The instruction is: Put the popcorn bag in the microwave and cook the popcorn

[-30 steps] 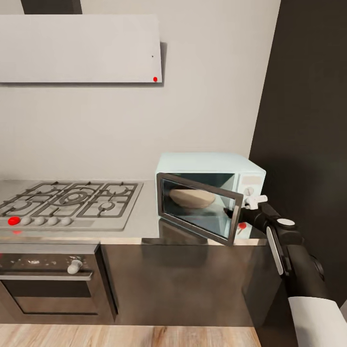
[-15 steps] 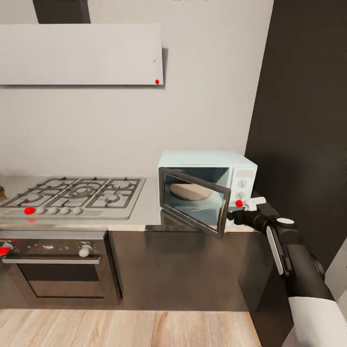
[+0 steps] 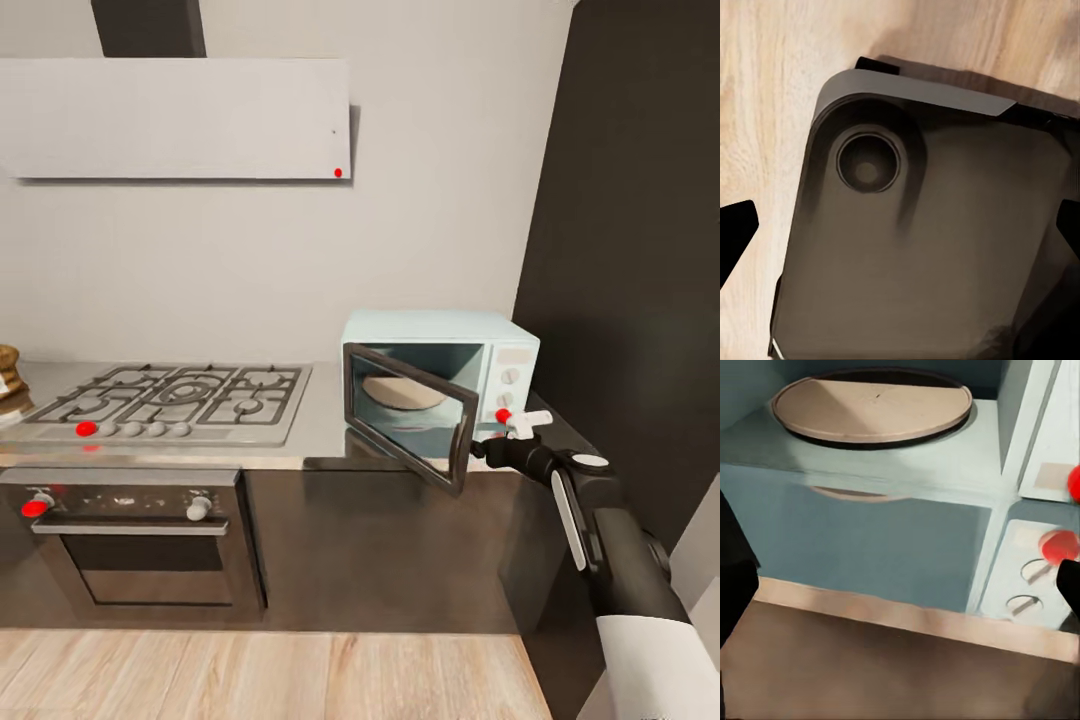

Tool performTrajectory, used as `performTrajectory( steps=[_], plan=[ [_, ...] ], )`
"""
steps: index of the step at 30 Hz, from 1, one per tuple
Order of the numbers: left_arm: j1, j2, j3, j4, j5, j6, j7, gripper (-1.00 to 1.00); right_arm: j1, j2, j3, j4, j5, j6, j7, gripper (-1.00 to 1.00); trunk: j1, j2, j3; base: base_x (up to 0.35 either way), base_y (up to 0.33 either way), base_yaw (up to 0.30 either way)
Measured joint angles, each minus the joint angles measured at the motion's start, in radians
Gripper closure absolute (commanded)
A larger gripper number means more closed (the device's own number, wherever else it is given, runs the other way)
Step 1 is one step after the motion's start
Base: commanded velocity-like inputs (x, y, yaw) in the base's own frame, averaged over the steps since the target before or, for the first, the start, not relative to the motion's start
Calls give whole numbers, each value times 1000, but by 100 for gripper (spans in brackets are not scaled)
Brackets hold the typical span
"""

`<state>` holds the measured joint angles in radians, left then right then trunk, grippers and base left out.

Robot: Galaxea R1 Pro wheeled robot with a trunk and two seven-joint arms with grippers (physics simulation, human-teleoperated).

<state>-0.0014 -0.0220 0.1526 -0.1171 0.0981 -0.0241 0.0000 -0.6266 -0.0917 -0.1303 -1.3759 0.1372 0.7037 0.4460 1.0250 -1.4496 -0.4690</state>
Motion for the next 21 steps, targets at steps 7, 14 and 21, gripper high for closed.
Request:
performTrajectory(
  steps=[7,14,21],
  plan=[
    [0,-1,1,-2,2,0,-1,-100,0,1,7,4,-9,16,15,-100,0,0,0,0,27,0],
    [0,-1,2,-1,2,0,-1,-100,0,1,8,4,-6,15,15,-100,0,0,0,0,292,0],
    [0,-1,2,-1,2,0,-1,-100,0,-4,7,-3,-6,16,23,-100,0,0,0,-24,307,0]
  ],
)
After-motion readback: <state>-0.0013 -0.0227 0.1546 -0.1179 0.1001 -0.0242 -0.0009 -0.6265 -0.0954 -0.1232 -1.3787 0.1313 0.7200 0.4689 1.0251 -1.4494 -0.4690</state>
